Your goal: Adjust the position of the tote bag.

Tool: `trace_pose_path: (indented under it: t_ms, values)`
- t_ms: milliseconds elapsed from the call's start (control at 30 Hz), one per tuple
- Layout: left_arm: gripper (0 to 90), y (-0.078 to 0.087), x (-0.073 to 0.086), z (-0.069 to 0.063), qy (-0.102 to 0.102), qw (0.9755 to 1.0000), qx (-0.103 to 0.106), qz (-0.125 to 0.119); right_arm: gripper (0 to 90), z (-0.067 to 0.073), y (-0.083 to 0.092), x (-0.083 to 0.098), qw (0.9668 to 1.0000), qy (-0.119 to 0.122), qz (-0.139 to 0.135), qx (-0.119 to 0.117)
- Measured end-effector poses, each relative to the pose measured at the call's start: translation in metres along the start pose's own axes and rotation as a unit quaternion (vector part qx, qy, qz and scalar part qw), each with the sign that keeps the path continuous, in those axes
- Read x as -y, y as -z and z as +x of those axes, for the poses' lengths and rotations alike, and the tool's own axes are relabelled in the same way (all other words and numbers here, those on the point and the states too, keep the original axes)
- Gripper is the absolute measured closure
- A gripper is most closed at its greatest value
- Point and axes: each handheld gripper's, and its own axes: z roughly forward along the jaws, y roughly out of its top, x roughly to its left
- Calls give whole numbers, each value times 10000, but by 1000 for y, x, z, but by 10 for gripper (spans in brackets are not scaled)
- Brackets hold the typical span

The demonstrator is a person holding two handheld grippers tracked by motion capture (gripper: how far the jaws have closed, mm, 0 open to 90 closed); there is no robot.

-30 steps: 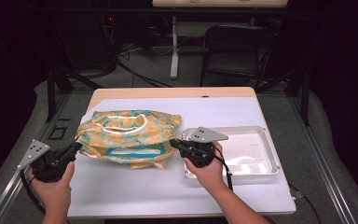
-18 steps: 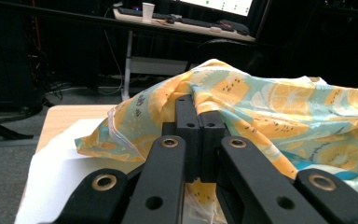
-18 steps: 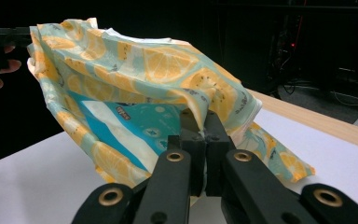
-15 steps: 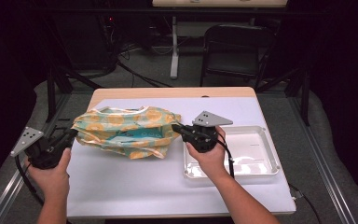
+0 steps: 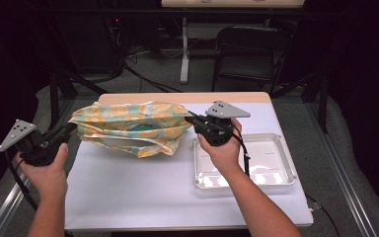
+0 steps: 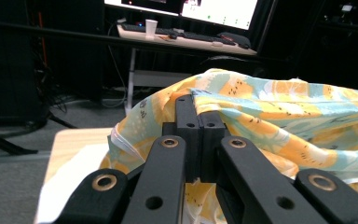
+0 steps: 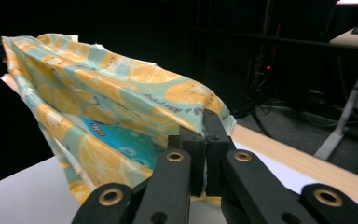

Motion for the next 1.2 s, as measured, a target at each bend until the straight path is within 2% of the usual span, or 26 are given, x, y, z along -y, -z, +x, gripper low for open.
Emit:
trace_pose_path:
  t_ms: [133, 267, 400, 567, 700, 767, 1200]
  values:
    - [900, 0, -13, -2, -152, 9998, -64, -85, 900, -2, 0, -12, 9998, 118, -39, 126]
    - [900, 2, -24, -2, -164, 9998, -26, -146, 900, -3, 1, -21, 9998, 124, -87, 156]
    - [900, 5, -27, -3, -174, 9996, -17, -206, 900, 0, 5, -26, 9997, 166, -151, 108]
    - [900, 10, -23, -4, -179, 9996, -47, -217, 900, 4, 10, -27, 9996, 185, -204, 17]
    - [900, 9, -13, 1, -74, 9999, -68, -134, 900, 6, 7, -23, 9997, 246, -92, 24]
    - [900, 8, -9, 3, 18, 9998, -26, -177, 900, 5, 5, -19, 9997, 245, -80, 46]
    - [900, 13, -3, 5, 44, 9998, -9, -179, 900, 9, 5, -16, 9998, 174, -108, -77]
